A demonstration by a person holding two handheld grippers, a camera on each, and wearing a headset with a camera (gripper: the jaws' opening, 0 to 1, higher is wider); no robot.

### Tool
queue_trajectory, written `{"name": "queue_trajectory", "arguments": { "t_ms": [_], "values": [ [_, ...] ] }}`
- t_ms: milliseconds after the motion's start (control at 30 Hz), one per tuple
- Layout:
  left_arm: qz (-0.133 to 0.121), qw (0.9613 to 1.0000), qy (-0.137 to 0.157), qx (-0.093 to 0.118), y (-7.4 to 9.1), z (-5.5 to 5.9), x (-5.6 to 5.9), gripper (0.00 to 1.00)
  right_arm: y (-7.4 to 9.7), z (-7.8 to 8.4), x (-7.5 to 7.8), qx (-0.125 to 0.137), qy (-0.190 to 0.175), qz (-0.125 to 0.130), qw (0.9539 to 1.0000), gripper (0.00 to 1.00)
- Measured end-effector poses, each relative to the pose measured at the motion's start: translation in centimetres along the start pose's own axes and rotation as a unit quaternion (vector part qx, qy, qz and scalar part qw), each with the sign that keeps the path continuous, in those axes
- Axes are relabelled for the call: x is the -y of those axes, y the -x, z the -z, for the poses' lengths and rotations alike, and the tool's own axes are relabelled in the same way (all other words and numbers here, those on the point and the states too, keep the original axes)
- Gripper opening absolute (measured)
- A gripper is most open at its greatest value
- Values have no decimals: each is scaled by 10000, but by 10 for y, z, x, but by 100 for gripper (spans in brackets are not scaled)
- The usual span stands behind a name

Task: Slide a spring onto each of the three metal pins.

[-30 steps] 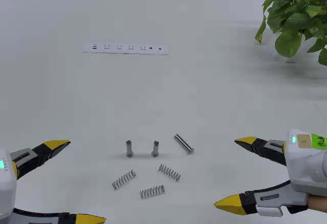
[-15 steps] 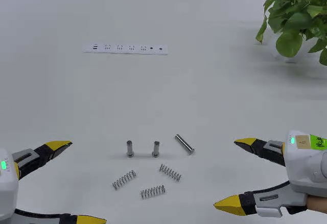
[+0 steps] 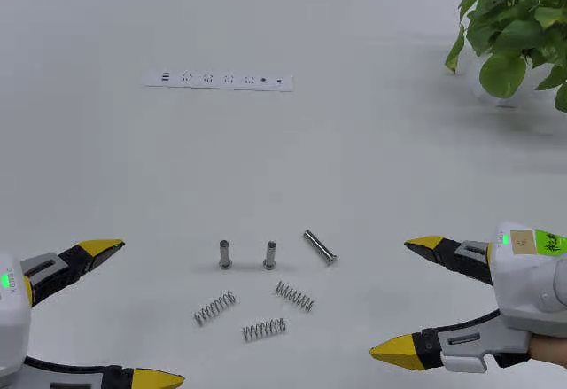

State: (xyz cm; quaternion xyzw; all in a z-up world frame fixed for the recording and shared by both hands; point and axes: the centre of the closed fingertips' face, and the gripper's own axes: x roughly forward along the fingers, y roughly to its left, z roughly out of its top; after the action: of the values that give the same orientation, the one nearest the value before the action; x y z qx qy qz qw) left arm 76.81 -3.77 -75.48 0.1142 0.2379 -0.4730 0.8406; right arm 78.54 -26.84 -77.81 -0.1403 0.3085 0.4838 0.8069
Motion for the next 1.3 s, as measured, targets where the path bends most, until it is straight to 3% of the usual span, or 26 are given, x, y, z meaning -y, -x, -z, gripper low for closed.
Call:
{"name": "queue_trajectory", "arguments": {
  "t_ms": [667,967,1300],
  "values": [
    [10,10000,39,34,-3,1,-1,100,-6,-13,13,-19,44,-17,10000,89],
    [10,10000,35,46,-2,0,-3,100,-13,-34,23,71,50,35,10000,84],
    [48,10000,23,52,-5,0,-4,100,-32,-48,36,-125,12,56,9999,75]
  ]
}}
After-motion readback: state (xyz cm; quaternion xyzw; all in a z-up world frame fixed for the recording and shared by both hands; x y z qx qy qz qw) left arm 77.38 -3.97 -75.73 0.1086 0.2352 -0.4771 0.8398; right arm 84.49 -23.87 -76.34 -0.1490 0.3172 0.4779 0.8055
